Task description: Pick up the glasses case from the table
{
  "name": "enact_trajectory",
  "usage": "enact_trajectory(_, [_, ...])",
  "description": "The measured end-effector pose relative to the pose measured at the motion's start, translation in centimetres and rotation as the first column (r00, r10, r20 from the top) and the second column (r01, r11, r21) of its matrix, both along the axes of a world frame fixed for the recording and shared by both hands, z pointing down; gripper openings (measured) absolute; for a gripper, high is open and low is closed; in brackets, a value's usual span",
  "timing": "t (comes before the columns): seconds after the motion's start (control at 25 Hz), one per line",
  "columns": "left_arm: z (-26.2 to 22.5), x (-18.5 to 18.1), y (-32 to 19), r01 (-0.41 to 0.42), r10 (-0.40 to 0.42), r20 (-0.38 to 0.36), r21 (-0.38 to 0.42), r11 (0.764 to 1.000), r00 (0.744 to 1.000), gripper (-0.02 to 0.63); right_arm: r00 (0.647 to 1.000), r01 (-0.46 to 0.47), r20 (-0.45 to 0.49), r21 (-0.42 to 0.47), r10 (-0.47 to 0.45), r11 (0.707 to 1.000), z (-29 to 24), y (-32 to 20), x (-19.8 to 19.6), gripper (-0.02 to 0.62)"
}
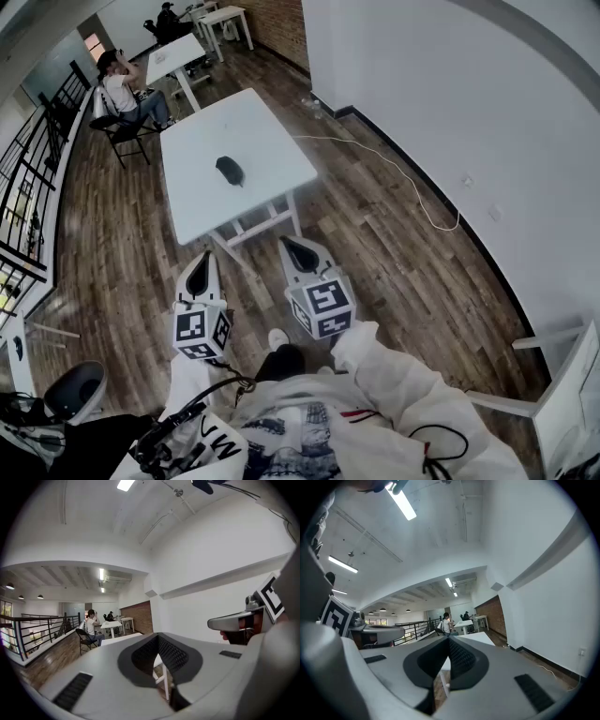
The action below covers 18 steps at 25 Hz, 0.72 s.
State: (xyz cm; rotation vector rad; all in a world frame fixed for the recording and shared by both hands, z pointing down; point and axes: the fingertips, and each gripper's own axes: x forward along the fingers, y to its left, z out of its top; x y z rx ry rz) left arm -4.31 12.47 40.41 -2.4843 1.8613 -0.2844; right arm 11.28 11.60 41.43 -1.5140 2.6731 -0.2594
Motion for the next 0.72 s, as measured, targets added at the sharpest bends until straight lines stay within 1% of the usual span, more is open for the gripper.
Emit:
enact_trajectory(0.2, [0.8,-0.8,-3.4,-0.003,0.003,-0.009,0.001,1.000,1.000,0.025,1.000,-0.006,-0.012,-0.013,0.006,1.000,1.1,-3.0,-0.6,0.000])
enact_trajectory(0.32, [1.7,-1.8,-6.8,-0.011,0.011,-0.020,-0.003,1.000,1.000,0.025,1.000,-0.013,-0.029,-0.029,0.012,0.999,2.1,-5.8,-1.6,0.000])
enact_trajectory(0.52, [3.2,-3.7,-14.6,-0.047,0.045,-0.041,-0.030,0.998,0.998,0.025,0.997,-0.032,-0.065,-0.058,0.028,0.998,3.3,-13.5,-4.2,0.000])
enact_trajectory(0.72, [4.0,-8.2,-23.5,-0.054,0.052,-0.046,-0.049,0.997,0.998,0.025,0.996,-0.028,-0.089,-0.071,0.022,0.997,3.6,-22.5,-9.5,0.000])
